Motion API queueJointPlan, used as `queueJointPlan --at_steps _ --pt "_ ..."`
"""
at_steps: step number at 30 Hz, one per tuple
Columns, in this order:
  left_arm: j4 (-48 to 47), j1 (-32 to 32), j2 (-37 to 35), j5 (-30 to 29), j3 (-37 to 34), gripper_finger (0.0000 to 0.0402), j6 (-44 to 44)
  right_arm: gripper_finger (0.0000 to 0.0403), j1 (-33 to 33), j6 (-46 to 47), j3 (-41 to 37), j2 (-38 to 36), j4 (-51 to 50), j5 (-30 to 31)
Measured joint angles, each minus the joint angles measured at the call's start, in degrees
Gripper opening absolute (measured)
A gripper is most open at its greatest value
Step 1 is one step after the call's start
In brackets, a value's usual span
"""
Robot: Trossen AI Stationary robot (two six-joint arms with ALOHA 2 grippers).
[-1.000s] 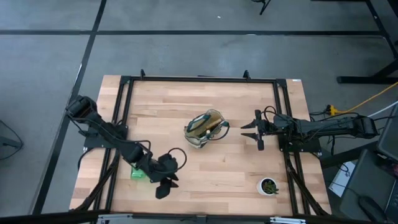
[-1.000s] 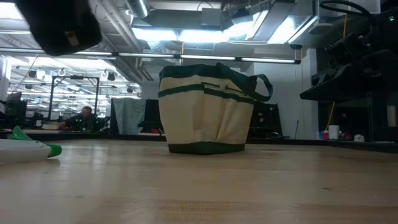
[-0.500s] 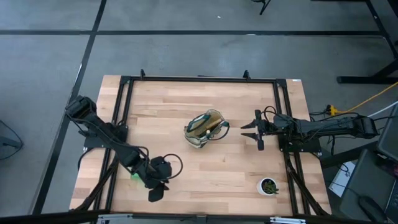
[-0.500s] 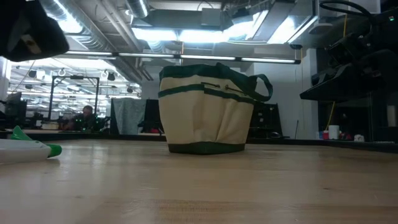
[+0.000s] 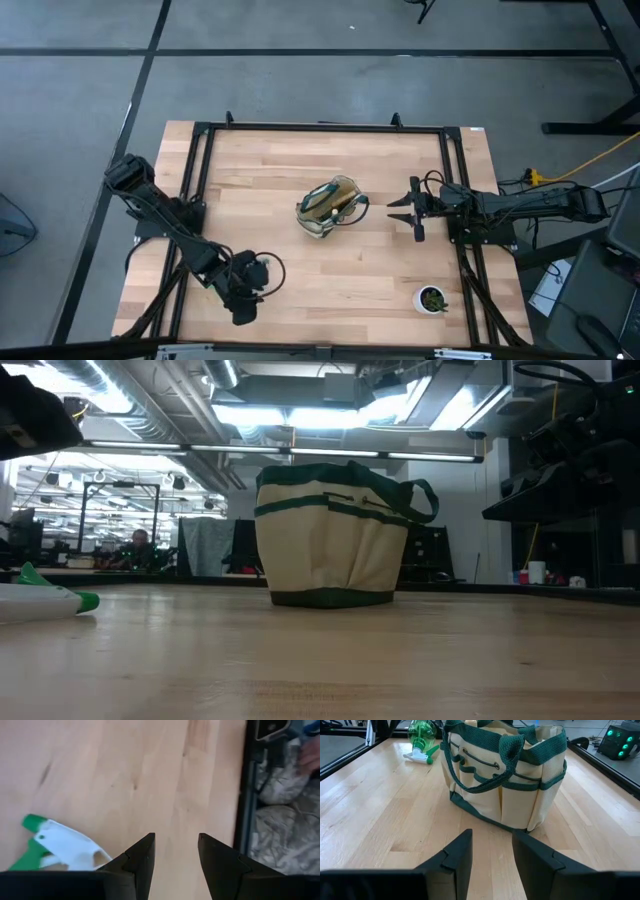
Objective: Pick & Place Garden tools in Gardening bag
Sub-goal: Put the spray bottle into the gardening bag
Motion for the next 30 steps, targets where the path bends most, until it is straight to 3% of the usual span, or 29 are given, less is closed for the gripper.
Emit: queueJointPlan --at_steps 8,16,22,30 --pt "0.34 0.62 0.00 -7.01 0.00 0.0145 0.00 0.0144 0.00 0.02 0.00 0.00 0.00 0.01" --pt "3.39 5.34 0.00 -16.39 0.00 0.0145 0.18 0.0144 0.00 0.02 0.00 0.00 0.00 0.01" --pt "2.80 8.64 0.00 -15.39 0.00 0.0160 0.23 0.0144 0.00 0.02 0.00 0.00 0.00 0.01" --pt "2.03 9.65 0.26 -11.78 0.00 0.0218 0.76 0.0144 0.00 0.01 0.00 0.00 0.02 0.00"
